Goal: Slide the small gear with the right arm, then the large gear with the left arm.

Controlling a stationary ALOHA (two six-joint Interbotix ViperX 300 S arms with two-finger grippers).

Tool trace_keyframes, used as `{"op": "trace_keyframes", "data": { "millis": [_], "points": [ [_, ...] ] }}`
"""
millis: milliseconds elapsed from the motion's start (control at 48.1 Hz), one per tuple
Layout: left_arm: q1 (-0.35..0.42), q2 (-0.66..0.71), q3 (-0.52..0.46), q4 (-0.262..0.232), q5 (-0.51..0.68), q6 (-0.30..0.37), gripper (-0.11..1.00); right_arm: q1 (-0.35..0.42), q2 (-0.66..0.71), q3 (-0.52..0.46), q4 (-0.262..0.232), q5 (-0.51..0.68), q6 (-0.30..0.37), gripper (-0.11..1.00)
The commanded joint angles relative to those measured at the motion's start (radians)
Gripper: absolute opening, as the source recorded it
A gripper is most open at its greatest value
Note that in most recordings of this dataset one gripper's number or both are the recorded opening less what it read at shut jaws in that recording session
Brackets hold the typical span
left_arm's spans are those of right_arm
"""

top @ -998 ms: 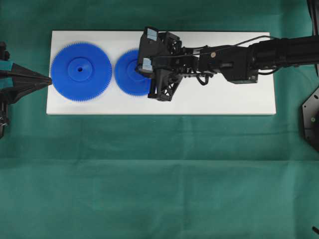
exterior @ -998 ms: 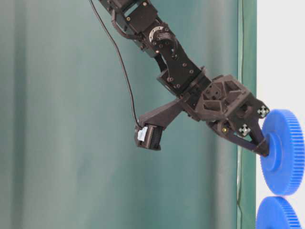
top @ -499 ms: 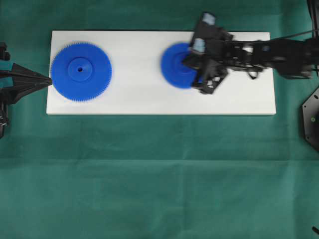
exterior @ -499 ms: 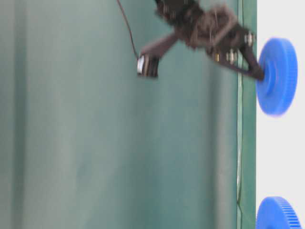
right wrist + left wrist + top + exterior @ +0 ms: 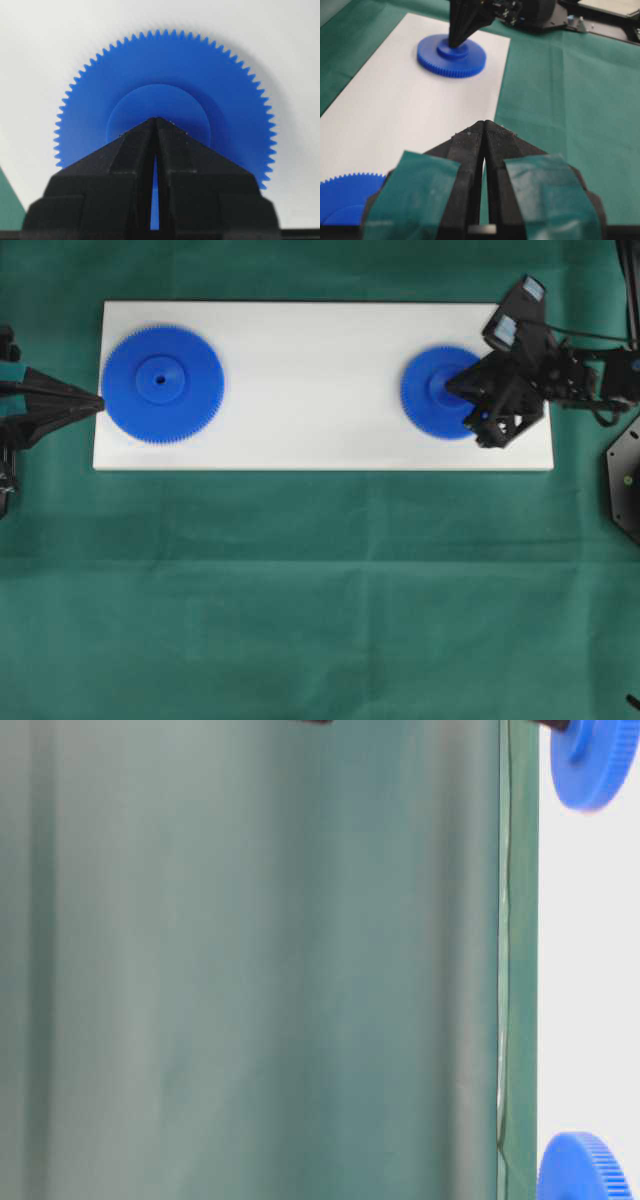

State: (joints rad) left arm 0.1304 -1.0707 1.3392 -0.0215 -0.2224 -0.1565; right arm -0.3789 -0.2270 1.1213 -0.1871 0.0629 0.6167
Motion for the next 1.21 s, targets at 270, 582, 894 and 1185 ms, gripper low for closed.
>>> {"op": "trace_keyframes", "data": {
  "millis": [270,582,894,1185],
  "points": [
    [0.002,0.012,-0.021,-0.002,-0.006,0.000,0.00,-0.028,-0.109,0.135,0.000,0.129,0.037,0.50],
    [0.002,0.026,-0.021,-0.002,-0.009,0.000,0.00,-0.029,-0.147,0.123,-0.029,0.112,0.037,0.50],
    [0.002,0.029,-0.017,-0.002,-0.009,0.000,0.00,-0.029,-0.221,0.057,-0.160,0.034,0.037,0.50],
    [0.002,0.029,-0.015,-0.002,-0.011,0.000,0.00,-0.028,-0.370,0.020,-0.288,-0.040,0.031,0.50]
  ]
}}
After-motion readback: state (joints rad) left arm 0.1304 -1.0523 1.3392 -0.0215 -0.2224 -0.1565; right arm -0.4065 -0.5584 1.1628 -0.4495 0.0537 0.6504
